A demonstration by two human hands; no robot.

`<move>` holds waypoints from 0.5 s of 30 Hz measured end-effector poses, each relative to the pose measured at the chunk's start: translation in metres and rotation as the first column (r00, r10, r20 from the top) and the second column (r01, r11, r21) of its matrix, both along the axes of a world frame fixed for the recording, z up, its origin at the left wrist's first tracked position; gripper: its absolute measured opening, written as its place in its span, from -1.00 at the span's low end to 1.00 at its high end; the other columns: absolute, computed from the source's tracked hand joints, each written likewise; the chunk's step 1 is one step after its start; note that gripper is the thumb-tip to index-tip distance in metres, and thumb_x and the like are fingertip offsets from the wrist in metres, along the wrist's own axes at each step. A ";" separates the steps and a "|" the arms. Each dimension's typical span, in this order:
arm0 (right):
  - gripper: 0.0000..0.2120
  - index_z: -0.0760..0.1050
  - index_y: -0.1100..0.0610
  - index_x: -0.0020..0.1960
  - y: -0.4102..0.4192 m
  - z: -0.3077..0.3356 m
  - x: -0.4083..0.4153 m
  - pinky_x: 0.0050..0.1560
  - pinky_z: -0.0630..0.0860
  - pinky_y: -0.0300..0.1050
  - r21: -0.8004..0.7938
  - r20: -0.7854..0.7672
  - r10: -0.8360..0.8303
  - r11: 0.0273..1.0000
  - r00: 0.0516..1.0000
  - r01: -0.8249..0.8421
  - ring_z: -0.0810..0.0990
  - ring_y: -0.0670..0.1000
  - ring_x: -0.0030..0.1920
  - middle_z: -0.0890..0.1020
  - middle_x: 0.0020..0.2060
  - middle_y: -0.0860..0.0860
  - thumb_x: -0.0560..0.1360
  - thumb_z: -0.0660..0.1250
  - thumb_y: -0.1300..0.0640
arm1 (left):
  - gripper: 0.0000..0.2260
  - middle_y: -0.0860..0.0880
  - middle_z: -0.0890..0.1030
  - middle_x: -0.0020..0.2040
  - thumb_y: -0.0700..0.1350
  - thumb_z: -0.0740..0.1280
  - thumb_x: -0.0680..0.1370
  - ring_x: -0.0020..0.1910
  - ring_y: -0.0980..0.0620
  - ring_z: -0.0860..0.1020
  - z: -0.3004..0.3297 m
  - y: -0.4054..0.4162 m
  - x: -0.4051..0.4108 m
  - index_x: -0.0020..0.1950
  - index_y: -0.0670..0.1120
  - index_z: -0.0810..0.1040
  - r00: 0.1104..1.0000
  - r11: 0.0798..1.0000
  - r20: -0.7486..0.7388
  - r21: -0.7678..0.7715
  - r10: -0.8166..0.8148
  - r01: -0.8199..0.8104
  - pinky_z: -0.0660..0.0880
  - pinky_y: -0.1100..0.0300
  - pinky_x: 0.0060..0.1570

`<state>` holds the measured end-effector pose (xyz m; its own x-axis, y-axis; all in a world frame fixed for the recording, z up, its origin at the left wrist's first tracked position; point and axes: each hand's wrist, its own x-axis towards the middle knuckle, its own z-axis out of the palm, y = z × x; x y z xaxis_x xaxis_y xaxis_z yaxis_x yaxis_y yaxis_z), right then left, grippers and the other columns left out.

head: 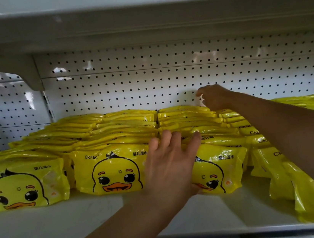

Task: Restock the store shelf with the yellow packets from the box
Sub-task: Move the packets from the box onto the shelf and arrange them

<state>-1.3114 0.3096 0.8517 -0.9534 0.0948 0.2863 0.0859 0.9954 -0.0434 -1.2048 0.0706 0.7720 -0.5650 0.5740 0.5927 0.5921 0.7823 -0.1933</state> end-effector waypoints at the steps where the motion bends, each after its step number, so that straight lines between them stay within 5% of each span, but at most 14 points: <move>1: -0.66 0.42 0.21 0.31 -0.002 0.007 0.008 0.25 0.33 -0.07 0.000 -0.008 -0.003 1.000 1.000 0.003 0.41 0.16 0.30 0.45 0.31 0.17 0.54 0.17 0.31 | 0.03 -0.01 0.55 -0.12 0.42 0.45 -0.17 -0.11 -0.04 0.49 0.000 0.000 0.000 0.25 0.05 0.50 1.000 1.000 -0.006 0.002 0.001 -0.001 0.34 0.10 -0.16; 7: -0.70 0.49 0.21 0.25 -0.010 0.024 0.064 -0.07 0.55 -0.14 -0.259 0.362 0.037 0.964 0.931 0.063 0.60 0.08 -0.05 0.59 0.03 0.11 0.53 0.25 0.25 | 0.10 -0.10 0.56 0.14 0.46 0.42 -0.12 0.18 -0.18 0.51 -0.002 0.004 0.004 0.36 0.02 0.41 0.998 0.999 -0.057 -0.016 -0.030 0.029 0.37 -0.20 0.19; 11: -0.53 0.41 0.08 0.32 -0.018 0.016 0.074 -0.18 0.53 -0.23 -0.273 0.401 0.093 0.962 0.911 0.022 0.60 0.06 -0.03 0.54 0.08 0.08 0.45 0.28 0.37 | 0.05 -0.10 0.59 0.05 0.47 0.43 -0.11 0.00 -0.14 0.58 -0.002 0.005 0.006 0.32 0.04 0.46 0.999 0.998 -0.035 -0.049 -0.037 0.035 0.47 -0.15 0.07; 15: -0.45 0.37 0.07 0.38 -0.024 0.008 0.073 0.01 0.52 -0.09 -0.119 0.341 0.038 0.993 0.939 0.003 0.54 0.04 0.11 0.50 0.24 0.10 0.43 0.26 0.38 | 0.04 -0.05 0.58 -0.07 0.42 0.48 -0.16 -0.15 -0.08 0.56 -0.003 0.005 0.004 0.28 0.07 0.49 0.999 0.999 -0.020 -0.027 -0.047 0.046 0.50 -0.01 -0.12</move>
<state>-1.2385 0.2852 0.8593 -0.9935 0.0900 -0.0695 0.0984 0.9867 -0.1293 -1.2005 0.0755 0.7694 -0.5250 0.6151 0.5882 0.6234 0.7485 -0.2262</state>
